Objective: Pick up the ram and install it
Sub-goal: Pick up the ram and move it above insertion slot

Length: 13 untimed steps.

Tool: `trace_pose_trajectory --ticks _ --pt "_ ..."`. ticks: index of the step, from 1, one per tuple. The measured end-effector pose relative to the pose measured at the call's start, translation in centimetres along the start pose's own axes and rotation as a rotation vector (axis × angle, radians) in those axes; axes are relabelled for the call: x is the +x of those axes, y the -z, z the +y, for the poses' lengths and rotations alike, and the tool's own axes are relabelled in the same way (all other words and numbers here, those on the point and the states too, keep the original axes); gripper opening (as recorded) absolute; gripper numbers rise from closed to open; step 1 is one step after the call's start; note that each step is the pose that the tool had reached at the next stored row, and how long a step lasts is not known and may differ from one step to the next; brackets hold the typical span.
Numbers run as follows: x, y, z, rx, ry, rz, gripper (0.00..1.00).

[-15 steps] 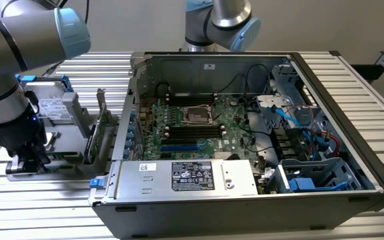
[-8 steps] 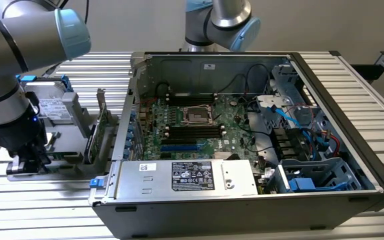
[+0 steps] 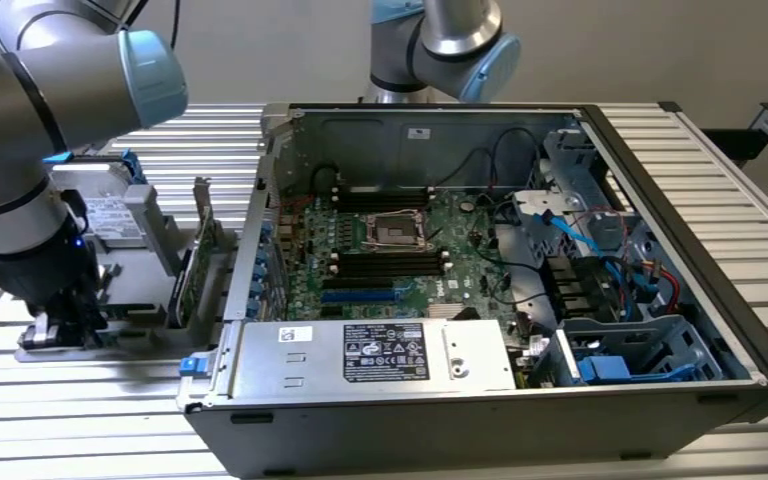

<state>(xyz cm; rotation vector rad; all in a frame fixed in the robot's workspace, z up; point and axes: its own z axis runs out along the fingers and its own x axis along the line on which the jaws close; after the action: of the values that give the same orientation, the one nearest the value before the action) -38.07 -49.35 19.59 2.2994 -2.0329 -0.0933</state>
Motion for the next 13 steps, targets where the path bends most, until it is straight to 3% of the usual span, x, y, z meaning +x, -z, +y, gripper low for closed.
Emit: trace_pose_trajectory --ticks 8,13 --pt "-0.15 -0.13 -0.09 0.0001 0.0 0.0003 0.31" --pt "-0.16 -0.18 -0.1 -0.0009 -0.001 0.0066 0.31"
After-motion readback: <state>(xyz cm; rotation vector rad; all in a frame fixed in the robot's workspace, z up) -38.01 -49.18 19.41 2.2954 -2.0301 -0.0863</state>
